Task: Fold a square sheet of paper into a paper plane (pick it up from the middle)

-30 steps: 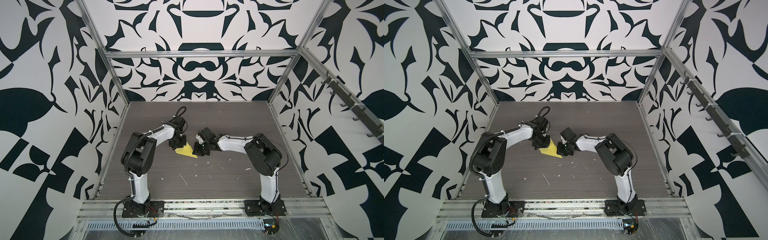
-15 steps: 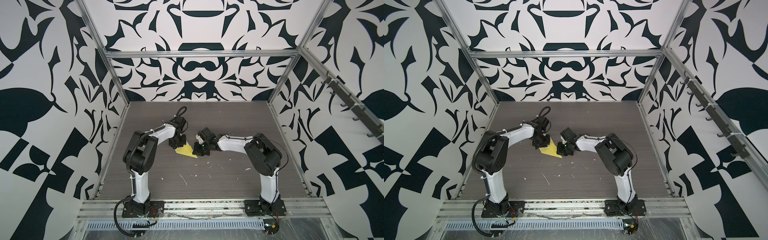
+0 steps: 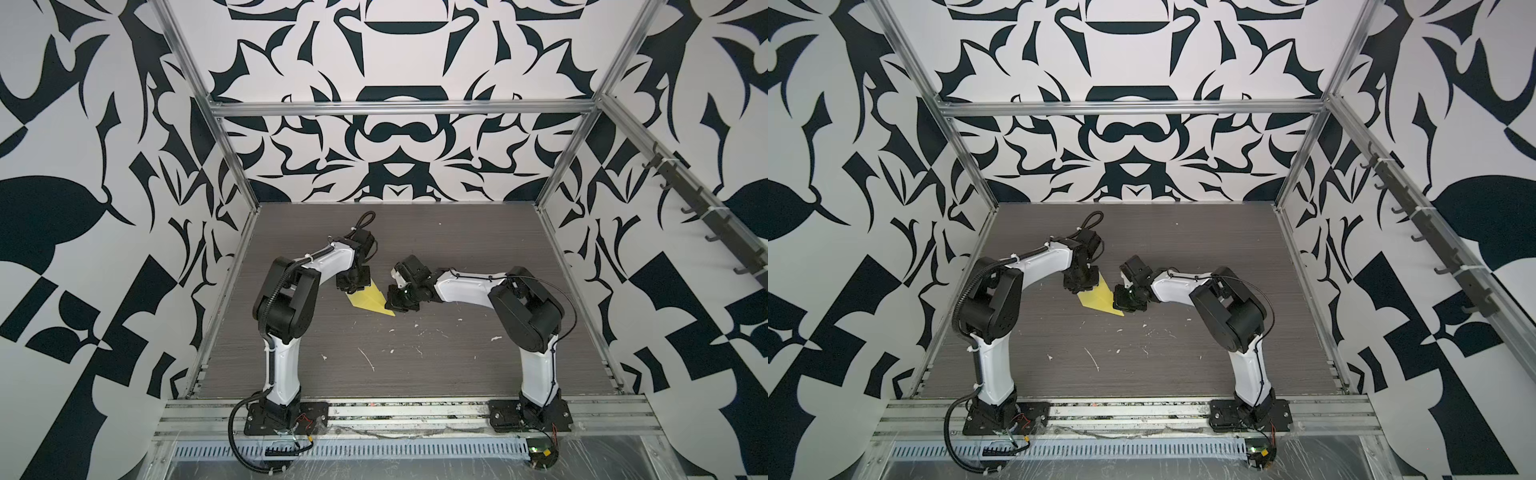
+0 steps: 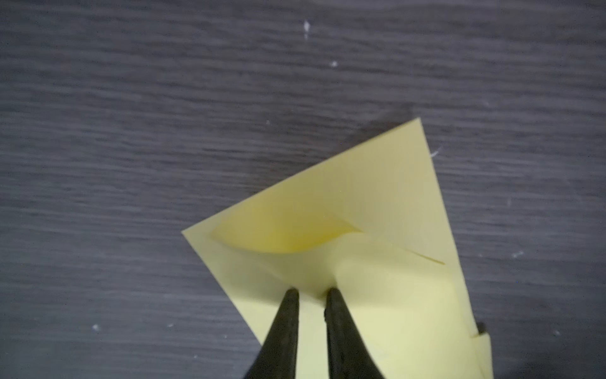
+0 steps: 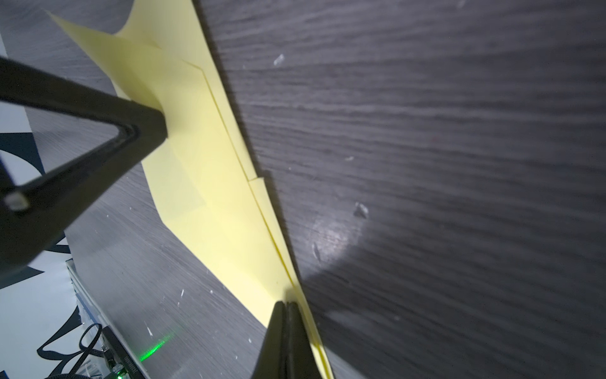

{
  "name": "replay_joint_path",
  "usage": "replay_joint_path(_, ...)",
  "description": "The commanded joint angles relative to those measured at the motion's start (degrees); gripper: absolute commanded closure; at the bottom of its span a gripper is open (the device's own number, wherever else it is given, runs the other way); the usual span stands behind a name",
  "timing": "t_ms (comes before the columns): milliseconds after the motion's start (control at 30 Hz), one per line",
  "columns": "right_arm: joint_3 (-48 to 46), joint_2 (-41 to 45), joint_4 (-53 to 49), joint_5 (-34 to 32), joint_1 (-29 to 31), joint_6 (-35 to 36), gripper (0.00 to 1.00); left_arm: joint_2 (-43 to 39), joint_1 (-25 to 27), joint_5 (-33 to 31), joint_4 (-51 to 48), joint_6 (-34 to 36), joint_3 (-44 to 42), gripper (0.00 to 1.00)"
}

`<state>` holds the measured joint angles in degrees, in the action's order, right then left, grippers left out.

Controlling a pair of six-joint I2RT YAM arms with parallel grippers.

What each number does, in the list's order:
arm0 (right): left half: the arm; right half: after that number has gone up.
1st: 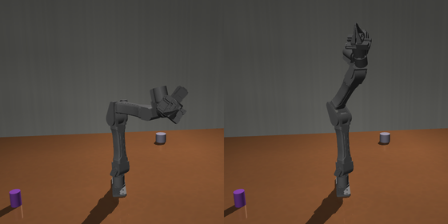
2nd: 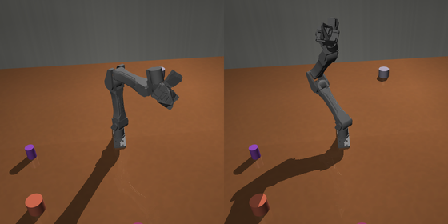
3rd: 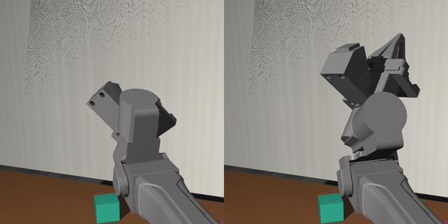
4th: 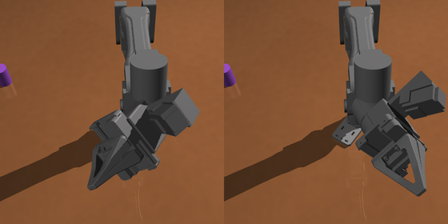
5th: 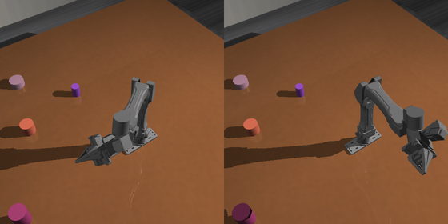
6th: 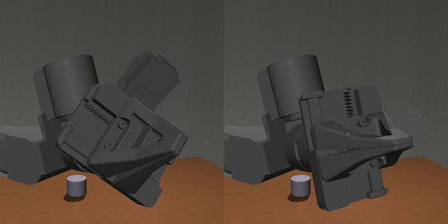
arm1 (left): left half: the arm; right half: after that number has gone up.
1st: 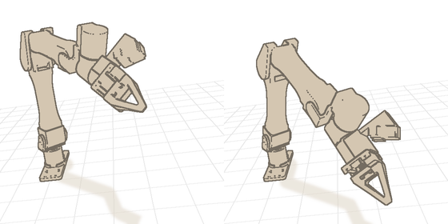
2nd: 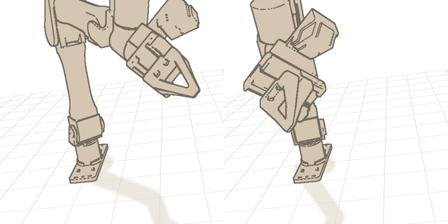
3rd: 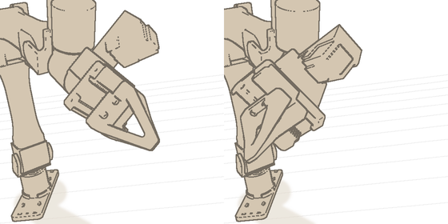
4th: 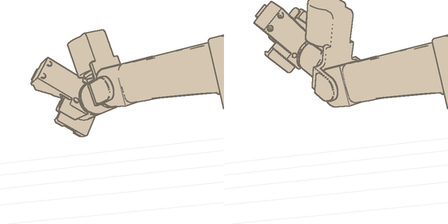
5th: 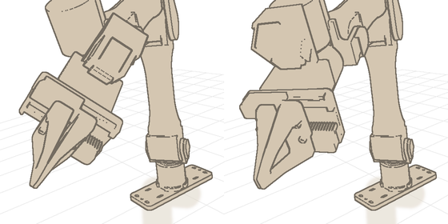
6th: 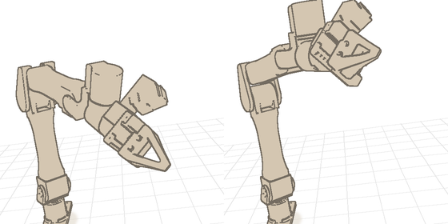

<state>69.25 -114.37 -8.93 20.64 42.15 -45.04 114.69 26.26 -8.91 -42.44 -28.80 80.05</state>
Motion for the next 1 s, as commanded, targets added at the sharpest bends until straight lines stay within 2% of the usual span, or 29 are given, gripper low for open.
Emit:
replay_joint_path(0, -2.22, -2.43, -8.11, -5.44, 0.30, 0.95, 1.00, 1.87, -0.30, -4.05, -3.97, -1.12, 1.20, 0.80)
replay_joint_path(433, -2.11, -2.70, -8.30, -5.56, 0.39, 1.12, 1.00, 4.66, -0.42, -9.84, -7.23, 1.35, 4.36, 0.80)
replay_joint_path(967, -2.47, -2.97, -8.13, -5.52, 0.48, 1.12, 1.00, 6.51, -4.88, -9.69, -5.57, 3.12, 6.32, 0.80)
